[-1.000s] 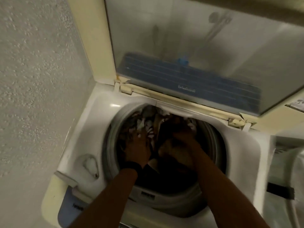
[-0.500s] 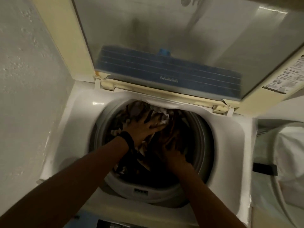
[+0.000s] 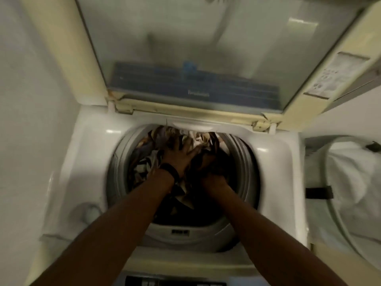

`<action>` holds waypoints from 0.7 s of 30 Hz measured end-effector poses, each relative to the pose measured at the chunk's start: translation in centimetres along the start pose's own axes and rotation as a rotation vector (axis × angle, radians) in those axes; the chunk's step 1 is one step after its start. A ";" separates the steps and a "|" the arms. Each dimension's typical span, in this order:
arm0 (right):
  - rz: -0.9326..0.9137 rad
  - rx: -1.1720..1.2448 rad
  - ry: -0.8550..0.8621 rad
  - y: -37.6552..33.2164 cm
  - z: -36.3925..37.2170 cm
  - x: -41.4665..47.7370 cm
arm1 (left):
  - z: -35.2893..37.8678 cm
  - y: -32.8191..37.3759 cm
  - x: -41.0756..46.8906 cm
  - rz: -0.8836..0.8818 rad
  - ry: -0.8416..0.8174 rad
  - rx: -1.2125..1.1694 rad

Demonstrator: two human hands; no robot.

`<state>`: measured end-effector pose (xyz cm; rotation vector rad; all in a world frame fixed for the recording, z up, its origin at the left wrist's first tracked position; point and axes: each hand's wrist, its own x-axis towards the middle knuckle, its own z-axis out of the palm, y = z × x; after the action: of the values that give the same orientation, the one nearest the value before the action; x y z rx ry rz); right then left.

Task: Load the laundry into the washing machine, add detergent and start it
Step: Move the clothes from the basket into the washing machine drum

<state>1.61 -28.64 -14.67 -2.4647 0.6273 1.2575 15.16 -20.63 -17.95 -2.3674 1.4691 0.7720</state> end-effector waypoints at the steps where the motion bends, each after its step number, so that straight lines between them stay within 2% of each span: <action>1: -0.001 0.046 0.044 0.2 -0.3 -1.4 | -1.2 0.4 -1.6 0.015 -0.029 0.009; 4: -0.025 0.072 0.128 0.6 -2.1 -7.1 | -5.0 1.1 -6.1 0.061 0.014 0.013; 9: -0.047 0.187 0.409 2.1 -4.3 -14.6 | -8.9 3.7 -11.4 0.079 0.200 -0.095; 13: -0.035 0.290 0.586 5.3 -5.1 -19.3 | -11.5 6.8 -12.8 0.123 0.302 -0.218; 17: 0.010 0.383 0.689 9.3 -4.9 -23.0 | -14.0 11.3 -13.3 0.179 0.430 -0.364; 21: 0.072 0.469 0.785 13.9 -4.0 -25.8 | -16.2 17.2 -12.5 0.290 0.478 -0.389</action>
<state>-16.14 -36.09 7.82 -2.4562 1.0507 0.0640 0.49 -26.69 3.50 -2.8074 2.0483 0.6232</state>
